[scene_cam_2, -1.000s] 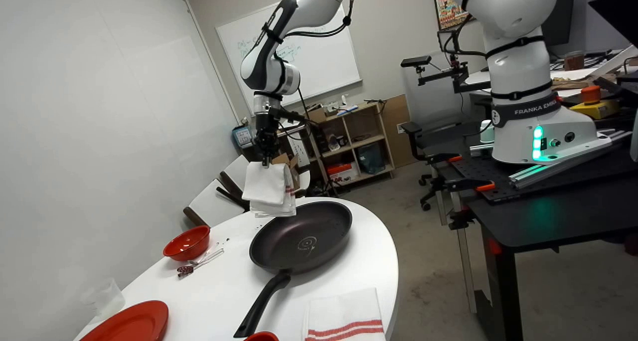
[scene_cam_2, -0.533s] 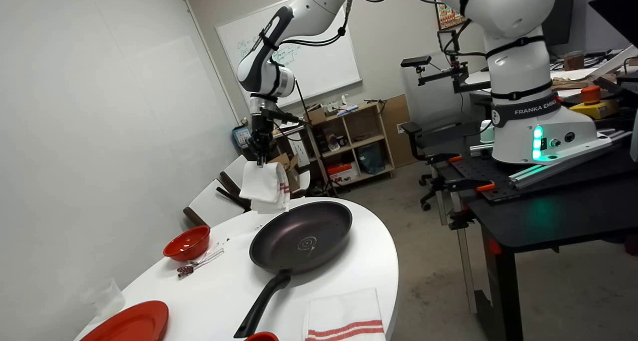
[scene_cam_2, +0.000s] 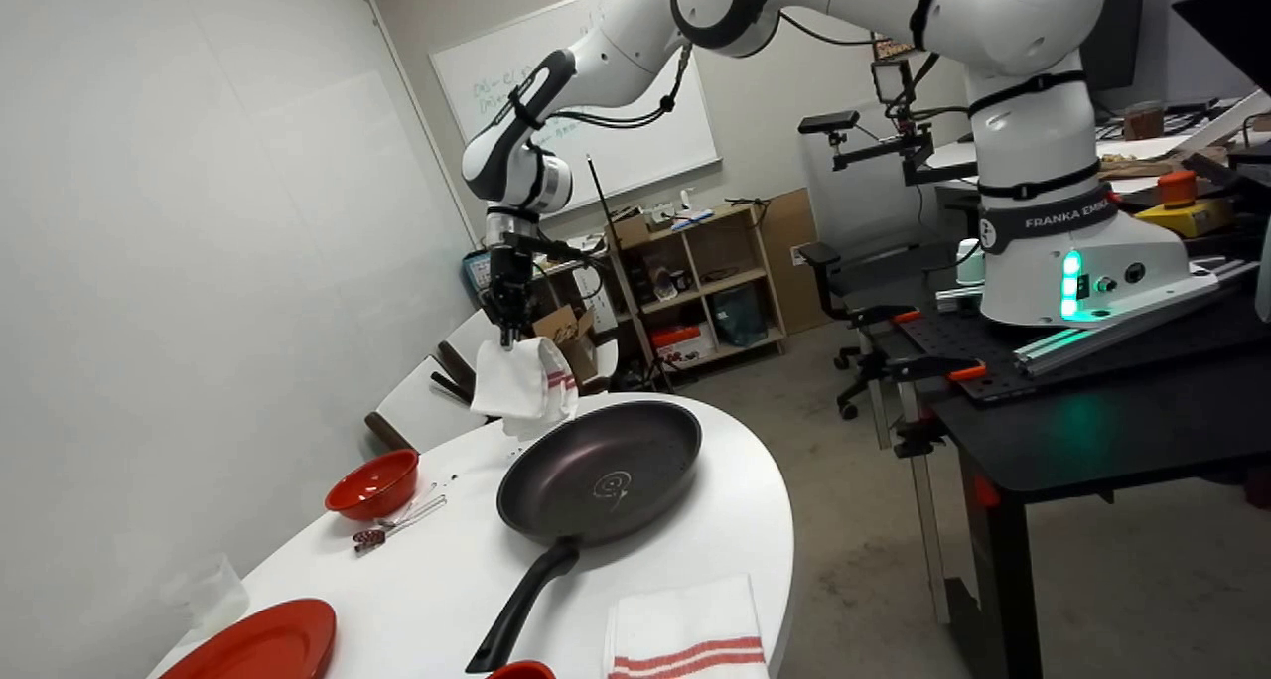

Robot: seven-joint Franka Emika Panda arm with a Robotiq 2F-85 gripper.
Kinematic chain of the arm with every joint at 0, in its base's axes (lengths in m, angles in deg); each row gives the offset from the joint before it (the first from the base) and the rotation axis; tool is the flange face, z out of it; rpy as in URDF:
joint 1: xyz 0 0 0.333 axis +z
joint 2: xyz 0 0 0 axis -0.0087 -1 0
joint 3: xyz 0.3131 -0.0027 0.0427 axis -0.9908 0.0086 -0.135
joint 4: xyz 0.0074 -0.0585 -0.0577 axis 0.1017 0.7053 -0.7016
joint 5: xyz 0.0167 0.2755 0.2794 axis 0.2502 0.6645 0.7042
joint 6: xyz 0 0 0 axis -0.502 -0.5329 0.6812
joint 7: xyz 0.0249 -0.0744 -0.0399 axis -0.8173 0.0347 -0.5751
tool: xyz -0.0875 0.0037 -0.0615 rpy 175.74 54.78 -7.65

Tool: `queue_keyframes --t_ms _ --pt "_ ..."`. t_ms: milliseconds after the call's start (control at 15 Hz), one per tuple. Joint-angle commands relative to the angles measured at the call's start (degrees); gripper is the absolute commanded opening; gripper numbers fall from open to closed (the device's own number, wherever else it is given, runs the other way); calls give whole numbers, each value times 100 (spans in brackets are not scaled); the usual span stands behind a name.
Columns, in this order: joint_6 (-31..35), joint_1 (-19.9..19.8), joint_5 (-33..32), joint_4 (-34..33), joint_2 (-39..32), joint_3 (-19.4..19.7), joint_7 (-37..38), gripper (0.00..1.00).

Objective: Use the right white towel to wipe the pan

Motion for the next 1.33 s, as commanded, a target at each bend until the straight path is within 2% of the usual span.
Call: queue_keyframes --t_ms 0,533,867,1267 --pt "-435 4 3 -1072 -738 -11 447 2" --pt "-257 -32 -291 -1617 -1207 354 1325 2" --pt "-332 0 -284 -1588 -1297 626 1472 2" --pt "-328 98 -571 -1391 -1336 972 1814 2"
